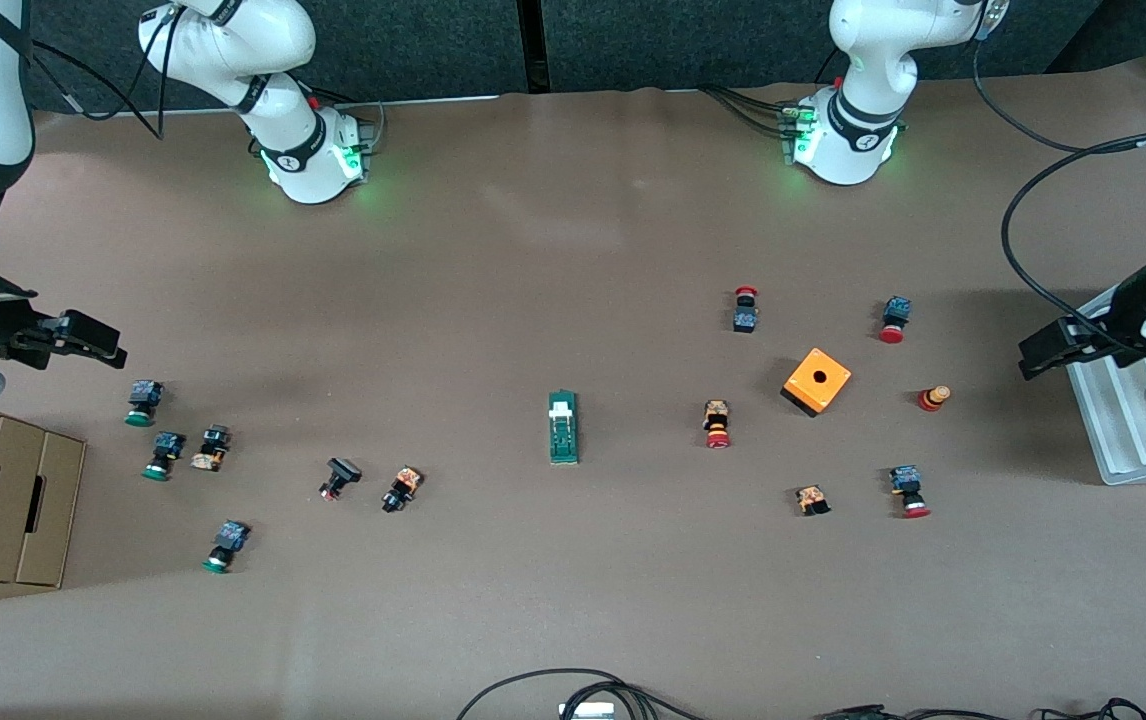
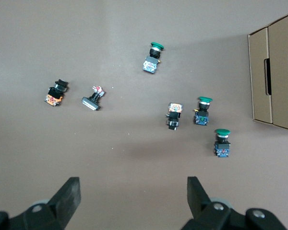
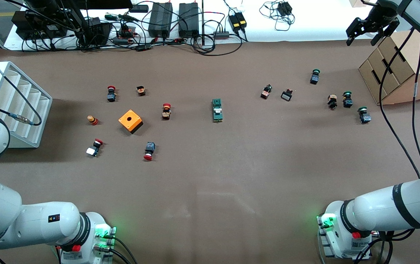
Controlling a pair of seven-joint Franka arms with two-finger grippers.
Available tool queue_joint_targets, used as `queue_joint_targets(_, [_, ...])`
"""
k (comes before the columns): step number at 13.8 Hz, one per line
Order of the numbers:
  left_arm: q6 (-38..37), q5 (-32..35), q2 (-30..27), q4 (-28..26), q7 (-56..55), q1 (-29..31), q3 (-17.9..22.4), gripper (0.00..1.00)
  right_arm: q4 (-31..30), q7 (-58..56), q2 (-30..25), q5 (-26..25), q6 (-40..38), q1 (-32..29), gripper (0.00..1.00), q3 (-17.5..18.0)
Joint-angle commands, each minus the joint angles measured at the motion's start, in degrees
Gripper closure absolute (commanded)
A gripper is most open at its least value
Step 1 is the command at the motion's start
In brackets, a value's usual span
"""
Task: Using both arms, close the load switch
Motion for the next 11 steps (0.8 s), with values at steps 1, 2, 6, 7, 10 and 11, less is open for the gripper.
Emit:
queue_joint_targets(1, [-1.0,1.3,0.2,0.4,-0.1,0.3,-0.4,0.0,0.1,0.4,-0.1,-0.9,0.2,0.3,0.01,-0.1])
queue_joint_targets(2, [-1.0,0.9,0.2,0.4,-0.1,0.3,-0.4,0.0,0.3,-0.2,0.2,-1.2,0.1,0.3,0.01,-0.1])
queue_joint_targets(6, [-1.1,0.6,0.1,0.5,0.1,0.2,-0.5,0.0,0.7,-0.2,0.3,-1.3,0.1,0.3,0.01,-0.1])
queue_joint_targets(7, [-1.0,0.6,0.1,0.5,0.1,0.2,-0.5,0.0,0.7,-0.2,0.3,-1.3,0.2,0.3,0.01,-0.1])
queue_joint_targets(10, [-1.1,-0.4,0.0,0.5,0.0,0.1,-0.6,0.0,0.8,-0.2,0.3,-1.2,0.1,0.4,0.01,-0.1])
queue_joint_targets(11, [-1.1,-1.3,0.0,0.5,0.0,0.1,-0.6,0.0,0.8,-0.2,0.3,-1.2,0.1,0.3,0.01,-0.1])
